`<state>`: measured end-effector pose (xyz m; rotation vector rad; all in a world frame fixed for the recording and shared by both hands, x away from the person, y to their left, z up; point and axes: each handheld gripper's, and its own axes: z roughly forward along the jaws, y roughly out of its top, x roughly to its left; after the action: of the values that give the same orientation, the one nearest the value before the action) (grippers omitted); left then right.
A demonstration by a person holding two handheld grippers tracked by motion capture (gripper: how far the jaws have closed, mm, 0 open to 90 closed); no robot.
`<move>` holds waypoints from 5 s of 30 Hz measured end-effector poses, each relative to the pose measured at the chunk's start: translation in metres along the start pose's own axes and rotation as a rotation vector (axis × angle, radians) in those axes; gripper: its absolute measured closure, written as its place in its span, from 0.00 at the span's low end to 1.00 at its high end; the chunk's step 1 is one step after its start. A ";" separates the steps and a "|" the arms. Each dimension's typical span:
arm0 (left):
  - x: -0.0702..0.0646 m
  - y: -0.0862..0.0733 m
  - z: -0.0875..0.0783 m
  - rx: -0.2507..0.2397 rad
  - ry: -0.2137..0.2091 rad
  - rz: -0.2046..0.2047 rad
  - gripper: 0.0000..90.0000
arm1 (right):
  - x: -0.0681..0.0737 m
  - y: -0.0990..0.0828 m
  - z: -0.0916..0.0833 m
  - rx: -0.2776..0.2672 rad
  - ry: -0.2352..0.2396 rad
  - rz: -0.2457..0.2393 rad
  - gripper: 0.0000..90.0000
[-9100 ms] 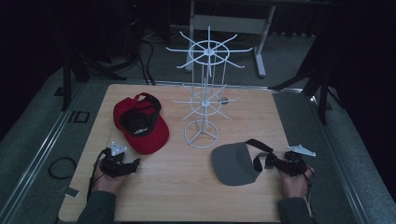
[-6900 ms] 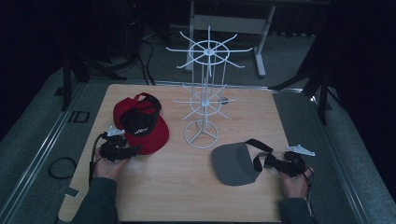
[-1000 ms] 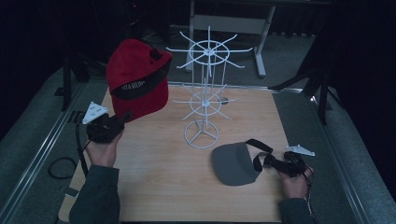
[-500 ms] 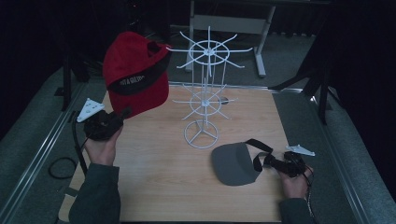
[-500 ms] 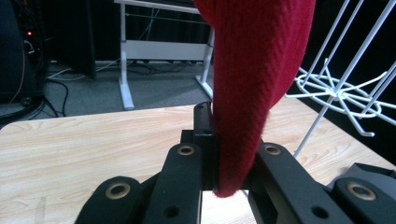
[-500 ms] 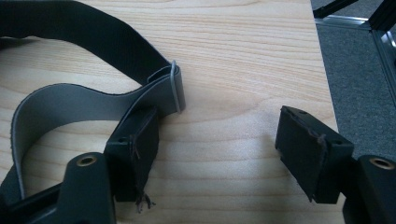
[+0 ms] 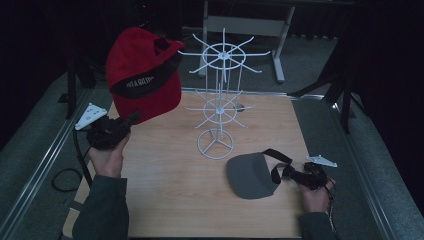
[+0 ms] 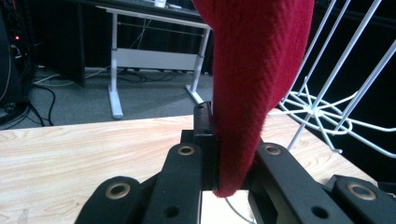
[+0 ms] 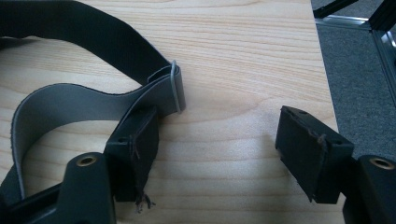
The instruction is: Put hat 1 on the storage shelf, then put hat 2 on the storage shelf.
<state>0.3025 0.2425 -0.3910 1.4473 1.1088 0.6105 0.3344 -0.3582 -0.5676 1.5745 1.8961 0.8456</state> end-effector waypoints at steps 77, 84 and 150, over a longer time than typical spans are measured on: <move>-0.007 -0.085 0.028 0.163 0.091 0.159 0.64 | 0.000 0.000 0.000 0.001 0.000 0.003 0.34; -0.002 -0.089 0.031 0.196 0.106 0.150 0.63 | -0.002 0.001 -0.003 0.011 -0.006 0.008 0.46; 0.018 -0.124 0.039 0.286 0.183 0.120 0.62 | 0.033 0.047 -0.002 0.078 -0.062 -0.078 0.96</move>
<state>0.3076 0.2275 -0.5215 1.7403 1.2993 0.7003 0.3572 -0.3199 -0.5311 1.5433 1.9539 0.6890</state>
